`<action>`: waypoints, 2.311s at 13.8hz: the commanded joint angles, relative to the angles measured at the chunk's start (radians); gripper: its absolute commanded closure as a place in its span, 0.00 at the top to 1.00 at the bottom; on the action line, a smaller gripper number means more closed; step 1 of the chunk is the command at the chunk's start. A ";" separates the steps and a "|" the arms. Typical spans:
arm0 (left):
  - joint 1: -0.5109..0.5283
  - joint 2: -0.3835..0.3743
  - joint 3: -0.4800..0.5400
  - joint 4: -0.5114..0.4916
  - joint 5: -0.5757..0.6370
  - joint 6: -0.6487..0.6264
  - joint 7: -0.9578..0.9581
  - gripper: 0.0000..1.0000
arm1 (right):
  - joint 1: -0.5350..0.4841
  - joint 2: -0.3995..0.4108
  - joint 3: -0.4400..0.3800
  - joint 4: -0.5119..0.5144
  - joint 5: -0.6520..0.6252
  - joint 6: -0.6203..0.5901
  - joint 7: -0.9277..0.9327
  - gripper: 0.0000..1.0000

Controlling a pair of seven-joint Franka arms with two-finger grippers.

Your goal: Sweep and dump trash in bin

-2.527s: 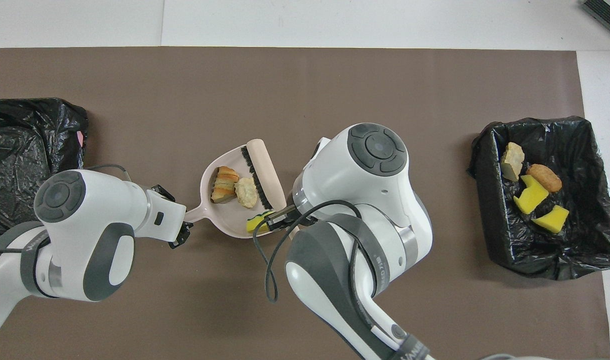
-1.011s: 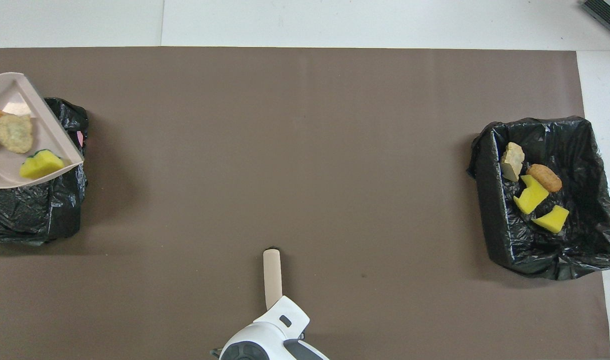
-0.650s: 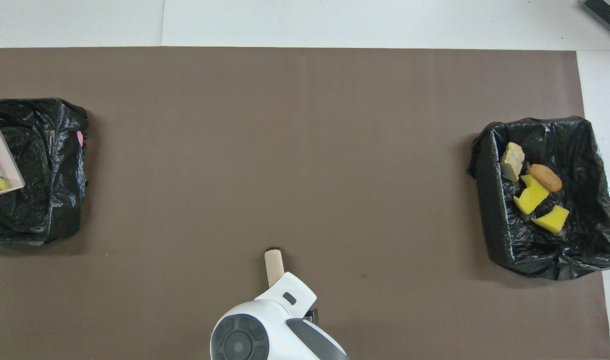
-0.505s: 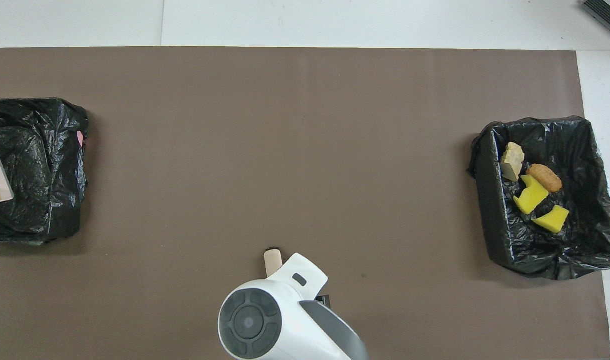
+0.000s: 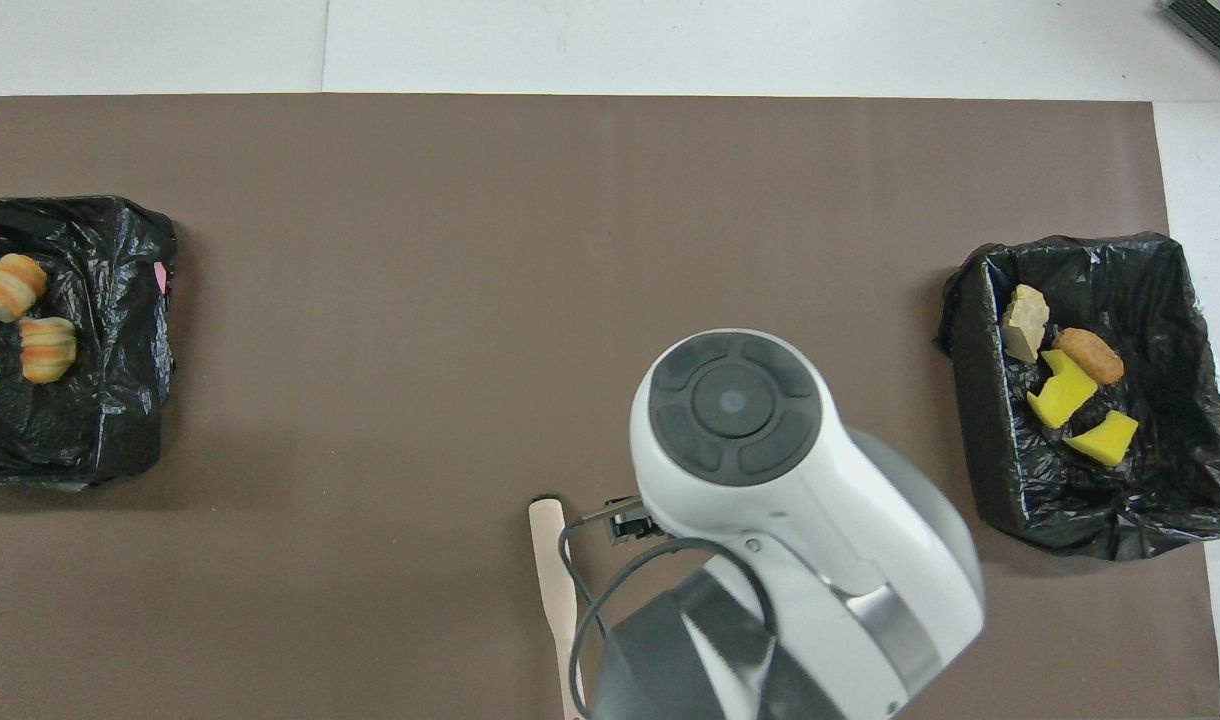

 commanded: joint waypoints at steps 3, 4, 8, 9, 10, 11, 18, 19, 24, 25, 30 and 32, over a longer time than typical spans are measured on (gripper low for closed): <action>-0.056 -0.003 0.011 0.002 0.137 -0.005 -0.053 0.00 | -0.226 0.009 0.012 0.078 -0.016 -0.083 -0.312 1.00; -0.070 -0.003 0.011 0.005 0.186 -0.005 -0.053 0.00 | -0.256 0.009 0.009 0.078 -0.022 -0.083 -0.385 1.00; -0.090 -0.033 0.010 0.017 0.222 -0.007 -0.051 0.00 | -0.374 0.012 0.002 0.110 -0.059 -0.075 -0.574 1.00; -0.090 -0.042 0.008 0.019 0.222 0.008 -0.051 0.00 | -0.402 0.012 0.001 0.112 -0.064 -0.066 -0.592 1.00; -0.090 -0.042 0.004 0.026 0.219 0.013 -0.047 0.00 | -0.418 0.010 -0.001 0.114 -0.073 -0.058 -0.591 1.00; -0.090 -0.042 -0.001 0.054 0.210 0.013 -0.042 0.00 | -0.428 0.010 -0.011 0.114 -0.087 -0.041 -0.592 1.00; -0.091 -0.127 -0.061 0.072 -0.144 -0.085 -0.121 0.00 | -0.479 -0.024 -0.091 0.114 -0.090 0.039 -0.357 1.00; -0.105 -0.148 -0.075 0.063 -0.198 -0.109 -0.227 0.00 | -0.484 -0.027 -0.111 0.112 -0.088 0.037 -0.338 1.00; -0.253 -0.271 -0.098 -0.104 -0.361 -0.275 -0.843 0.00 | -0.484 -0.095 -0.188 0.101 -0.079 0.023 -0.396 1.00; -0.298 -0.306 -0.096 -0.153 -0.414 -0.284 -0.998 0.00 | -0.481 -0.115 -0.188 0.089 -0.079 0.008 -0.388 1.00; -0.563 -0.348 -0.098 -0.329 -0.618 -0.225 -1.629 0.00 | -0.468 -0.168 -0.183 0.013 -0.072 -0.003 -0.373 1.00; -0.661 -0.338 -0.098 -0.406 -0.652 -0.054 -1.801 0.00 | -0.468 -0.185 -0.182 -0.012 -0.056 0.005 -0.370 1.00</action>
